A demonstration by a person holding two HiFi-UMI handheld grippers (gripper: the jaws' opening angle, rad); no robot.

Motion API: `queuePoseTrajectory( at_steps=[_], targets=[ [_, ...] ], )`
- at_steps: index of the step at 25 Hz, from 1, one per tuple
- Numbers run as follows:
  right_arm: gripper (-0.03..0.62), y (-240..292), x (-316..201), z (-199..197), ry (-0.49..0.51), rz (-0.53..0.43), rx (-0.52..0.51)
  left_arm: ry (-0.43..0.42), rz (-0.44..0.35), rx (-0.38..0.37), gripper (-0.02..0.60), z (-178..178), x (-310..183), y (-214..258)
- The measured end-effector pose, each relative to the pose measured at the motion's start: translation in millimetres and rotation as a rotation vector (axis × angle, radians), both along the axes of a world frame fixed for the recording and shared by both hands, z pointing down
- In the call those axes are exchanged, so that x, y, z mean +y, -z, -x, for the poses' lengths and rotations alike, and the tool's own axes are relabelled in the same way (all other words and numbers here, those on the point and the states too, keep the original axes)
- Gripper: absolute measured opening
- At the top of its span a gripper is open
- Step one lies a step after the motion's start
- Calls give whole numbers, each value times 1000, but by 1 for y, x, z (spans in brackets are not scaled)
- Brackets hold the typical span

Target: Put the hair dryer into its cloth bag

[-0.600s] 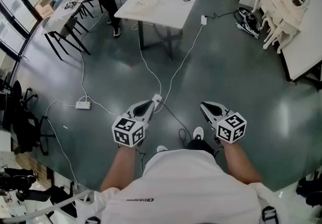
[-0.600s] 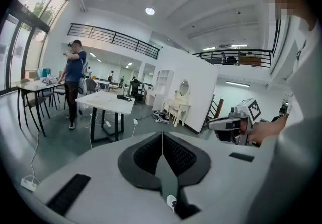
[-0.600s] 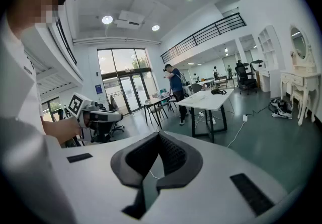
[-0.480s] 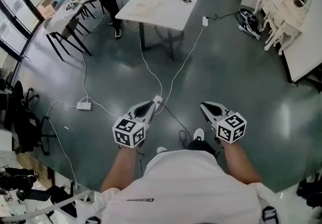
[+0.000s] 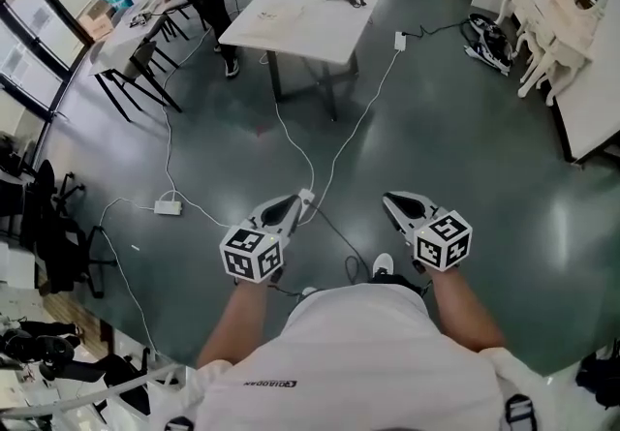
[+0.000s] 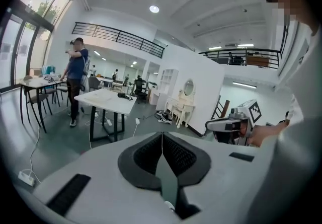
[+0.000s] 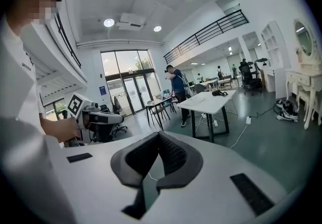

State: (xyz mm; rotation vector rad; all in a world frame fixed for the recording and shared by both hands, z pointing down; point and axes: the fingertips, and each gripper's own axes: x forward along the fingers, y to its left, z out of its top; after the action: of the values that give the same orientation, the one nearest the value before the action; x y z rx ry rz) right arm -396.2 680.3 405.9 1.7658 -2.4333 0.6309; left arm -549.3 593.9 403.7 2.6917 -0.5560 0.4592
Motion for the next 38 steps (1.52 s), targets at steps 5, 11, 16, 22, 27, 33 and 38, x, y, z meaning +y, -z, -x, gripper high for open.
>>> queuePoseTrajectory(
  at_steps=[5,11,16,22,27,33,38],
  targets=[
    [21,-11,-3,-37,29,3,6,76,100,-7,31,-40,-3,-20],
    [21,-24,1,-100,69,13,-9,112,90,-55,31,-100,-6,-31],
    [21,-29,5,-152,82,25,-19,116,47,-82,31,-145,-6,-29],
    [21,-37,1,-177,79,47,-69,142,81,-138,31,-150,-1,-36],
    [21,-49,-11,-179,77,46,-92,166,83,-161,31,-147,-18,-45],
    [21,-58,-17,-192,46,60,-81,97,68,-134,31,-179,-32,-47],
    [21,-57,-33,-215,-22,56,-83,50,66,-123,31,-208,-61,-51]
  ],
)
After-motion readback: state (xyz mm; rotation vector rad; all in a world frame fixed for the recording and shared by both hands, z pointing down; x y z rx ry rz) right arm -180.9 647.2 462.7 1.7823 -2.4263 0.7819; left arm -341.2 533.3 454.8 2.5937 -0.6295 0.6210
